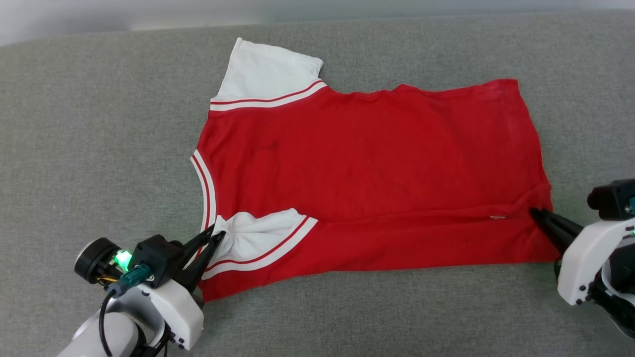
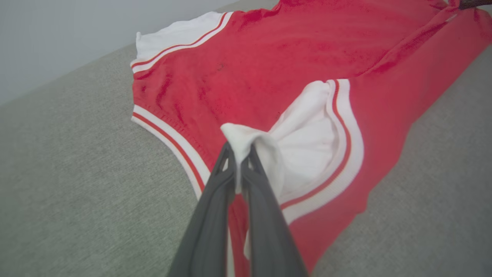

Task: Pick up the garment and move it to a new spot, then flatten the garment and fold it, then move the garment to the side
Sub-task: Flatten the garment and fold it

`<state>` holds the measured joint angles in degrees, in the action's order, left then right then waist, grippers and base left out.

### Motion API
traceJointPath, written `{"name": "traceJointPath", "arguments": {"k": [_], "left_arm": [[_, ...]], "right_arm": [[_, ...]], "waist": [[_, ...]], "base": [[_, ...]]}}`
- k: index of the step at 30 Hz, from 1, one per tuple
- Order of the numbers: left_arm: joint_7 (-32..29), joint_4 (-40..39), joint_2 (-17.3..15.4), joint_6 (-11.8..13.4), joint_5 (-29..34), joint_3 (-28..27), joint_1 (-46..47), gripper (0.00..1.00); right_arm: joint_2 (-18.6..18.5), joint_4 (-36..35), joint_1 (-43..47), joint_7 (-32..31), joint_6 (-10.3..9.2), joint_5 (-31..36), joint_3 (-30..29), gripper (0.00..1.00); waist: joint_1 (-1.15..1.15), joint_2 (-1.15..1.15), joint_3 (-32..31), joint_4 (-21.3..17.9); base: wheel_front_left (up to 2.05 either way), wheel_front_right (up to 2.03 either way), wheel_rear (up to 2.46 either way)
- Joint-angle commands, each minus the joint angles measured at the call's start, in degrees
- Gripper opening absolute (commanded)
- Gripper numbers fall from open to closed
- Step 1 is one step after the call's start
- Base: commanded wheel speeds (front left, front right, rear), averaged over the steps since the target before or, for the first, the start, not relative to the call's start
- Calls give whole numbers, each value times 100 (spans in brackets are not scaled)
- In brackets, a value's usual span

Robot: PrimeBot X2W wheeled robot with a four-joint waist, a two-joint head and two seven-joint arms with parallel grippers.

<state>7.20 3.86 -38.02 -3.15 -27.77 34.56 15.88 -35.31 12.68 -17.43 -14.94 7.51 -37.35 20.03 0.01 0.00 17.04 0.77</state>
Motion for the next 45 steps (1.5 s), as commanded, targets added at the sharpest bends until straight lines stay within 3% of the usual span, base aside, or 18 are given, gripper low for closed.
{"name": "traceJointPath", "arguments": {"k": [1,8,9,10,11,12,19,23,30,31,39,45], "left_arm": [[9,156,87,-25,19,36,120,0],[237,925,439,29,65,96,405,0],[267,1031,479,28,67,107,437,0],[295,1127,522,31,69,114,459,17],[338,1230,558,61,71,108,469,43],[379,1320,587,96,85,95,466,100],[577,1650,768,350,-145,-96,176,100],[475,1712,789,615,-331,-247,-76,100],[242,1231,916,1108,-893,-572,-746,100],[-11,797,892,1352,-1126,-673,-1099,100],[-949,-282,758,2001,-1363,-571,-1827,100],[-1240,-550,724,2231,-1264,-486,-1704,100]], "right_arm": [[87,78,-165,5,-4,62,27,0],[222,427,-353,-138,-4,305,214,0],[244,465,-354,-155,-4,298,232,5],[261,494,-363,-150,-4,310,250,78],[291,528,-363,-141,-4,298,248,100],[316,557,-358,-152,-4,292,257,100],[347,536,-190,-90,-4,398,260,100],[310,479,-33,-140,-4,529,201,100],[460,188,537,-614,-4,887,-333,100],[650,-41,848,-910,-4,1020,-741,100],[1358,-871,1625,-1644,-4,1652,-1711,100],[1730,-1467,1914,-1830,-4,1833,-1947,100]], "waist": [[-1,0,91,13],[-1,0,100,45],[-1,0,75,47],[-1,0,40,47],[-1,0,-1,46],[-1,0,-47,42],[-1,0,-473,37],[-1,0,-706,48],[-1,0,-1117,67],[-1,0,-1210,66],[-1,0,-1238,-15],[-1,0,-1009,-126]], "base": [[0,0,0],[0,0,0],[0,0,0],[0,0,0],[0,0,0],[0,0,0],[0,0,0],[0,0,0],[0,0,0],[0,0,0],[0,0,0],[0,0,0]]}}
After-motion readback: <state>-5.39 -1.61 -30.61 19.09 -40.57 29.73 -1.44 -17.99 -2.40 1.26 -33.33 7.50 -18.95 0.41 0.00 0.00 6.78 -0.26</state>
